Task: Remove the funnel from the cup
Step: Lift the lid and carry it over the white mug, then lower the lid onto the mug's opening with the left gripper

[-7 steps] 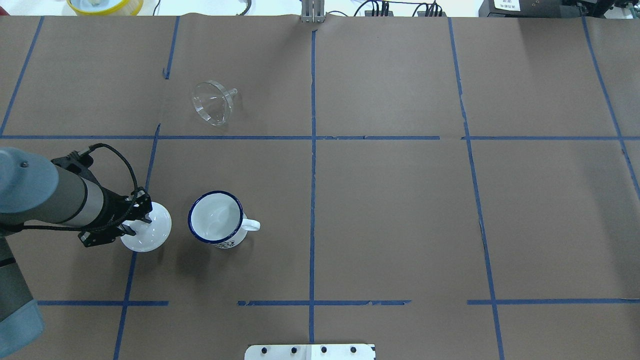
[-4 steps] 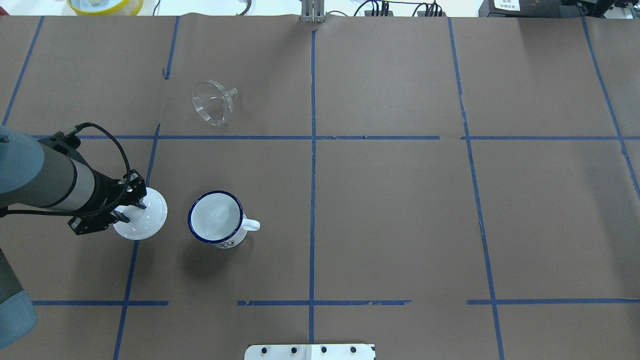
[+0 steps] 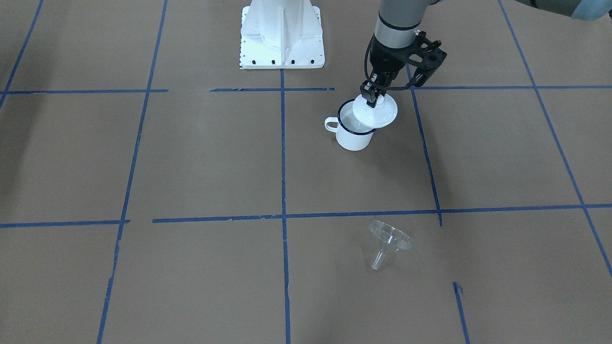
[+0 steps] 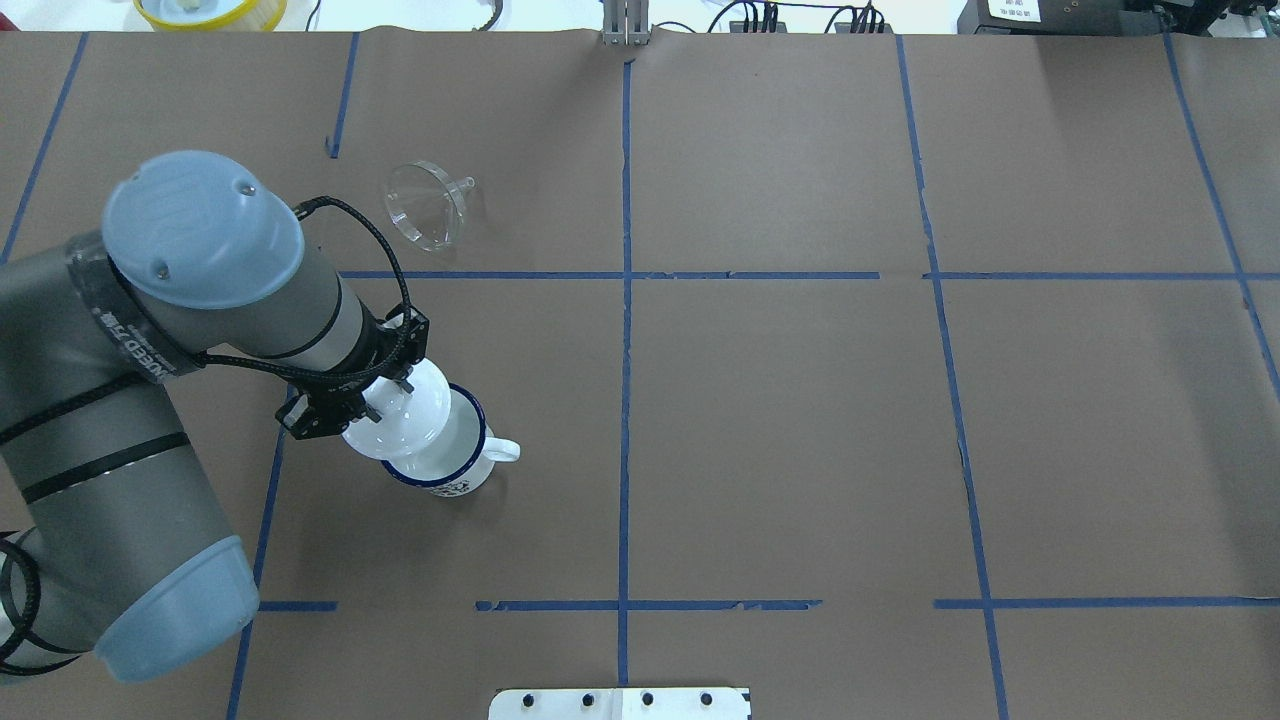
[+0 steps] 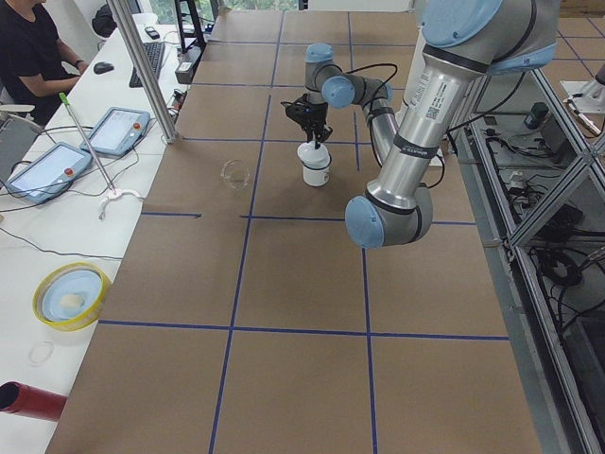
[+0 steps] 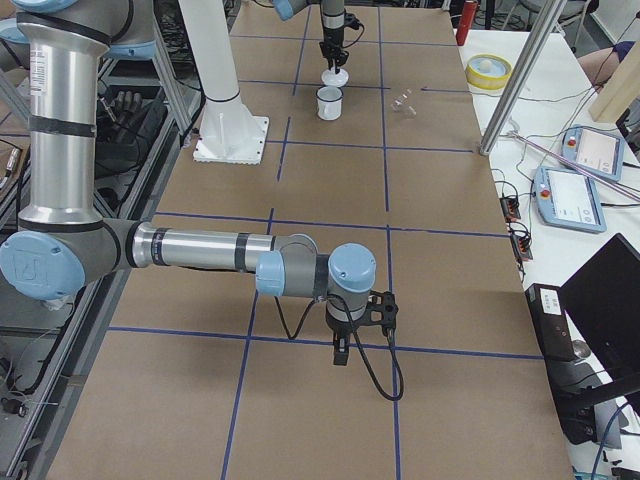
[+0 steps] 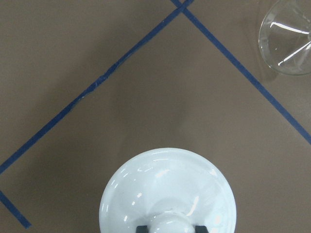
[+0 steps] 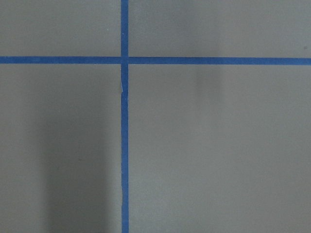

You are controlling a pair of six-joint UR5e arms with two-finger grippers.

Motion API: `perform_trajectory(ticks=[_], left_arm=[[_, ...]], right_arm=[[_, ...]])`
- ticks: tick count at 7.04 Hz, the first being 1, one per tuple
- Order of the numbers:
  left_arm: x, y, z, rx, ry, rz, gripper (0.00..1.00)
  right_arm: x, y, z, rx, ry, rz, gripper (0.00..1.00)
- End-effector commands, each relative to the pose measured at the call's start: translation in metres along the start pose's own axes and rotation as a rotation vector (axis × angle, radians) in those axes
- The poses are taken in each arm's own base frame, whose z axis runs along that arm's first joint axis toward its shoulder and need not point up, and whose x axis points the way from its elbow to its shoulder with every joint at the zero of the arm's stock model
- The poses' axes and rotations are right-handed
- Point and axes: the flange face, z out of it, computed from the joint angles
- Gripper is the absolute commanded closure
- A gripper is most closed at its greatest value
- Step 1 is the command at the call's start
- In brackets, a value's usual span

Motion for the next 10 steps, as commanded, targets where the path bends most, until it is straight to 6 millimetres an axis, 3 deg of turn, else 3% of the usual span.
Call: perform_trajectory(ticks=[1,10], left_arm=[[0.008,0.014,0.011,-0.010,-0.019,0.008,1.00],[0.017,0.013,0.028,-0.008,-0.025,0.017,1.00]], right_arm=[[0.000,0.000,0.000,0.000,0.000,0.000,0.00],[0.000,0.000,0.000,0.000,0.000,0.000,0.00]])
